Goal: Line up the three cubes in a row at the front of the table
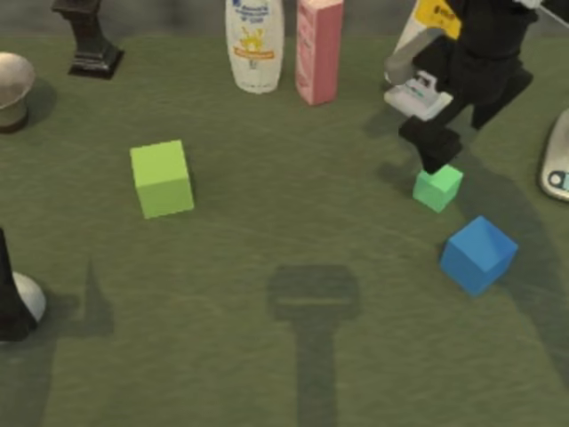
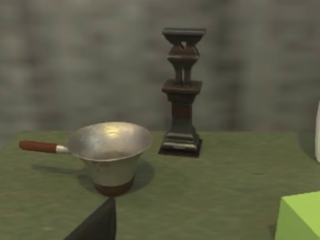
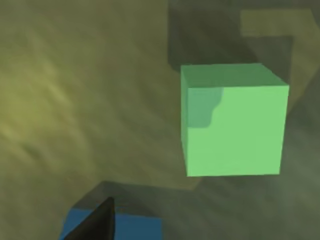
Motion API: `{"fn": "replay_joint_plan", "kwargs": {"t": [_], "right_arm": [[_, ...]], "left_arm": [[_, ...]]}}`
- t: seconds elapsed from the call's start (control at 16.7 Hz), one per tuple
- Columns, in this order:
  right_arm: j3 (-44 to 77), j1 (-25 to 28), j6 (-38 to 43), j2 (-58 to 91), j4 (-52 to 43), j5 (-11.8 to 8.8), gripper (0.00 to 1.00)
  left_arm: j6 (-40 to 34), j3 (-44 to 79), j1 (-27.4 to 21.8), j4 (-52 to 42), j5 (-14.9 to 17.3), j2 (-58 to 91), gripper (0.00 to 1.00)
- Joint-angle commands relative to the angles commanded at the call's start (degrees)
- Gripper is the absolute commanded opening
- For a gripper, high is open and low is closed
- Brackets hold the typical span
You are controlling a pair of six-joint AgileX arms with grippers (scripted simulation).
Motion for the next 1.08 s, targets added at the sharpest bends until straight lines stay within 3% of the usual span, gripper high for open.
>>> {"fn": "replay_joint_plan", "kwargs": {"t": [0.6,1.08], "right_arm": [[2.90,0.31,-0.87,3.65,-0.79,-0.05,1.00],[-10.80,0.57,-0.72,6.20,15.66,-0.02,1.00]], "left_arm": [[0.00,0.00,0.00,0.00,0.00,0.00,1.00],[0.00,0.00,0.00,0.00,0.00,0.00,1.00]]}}
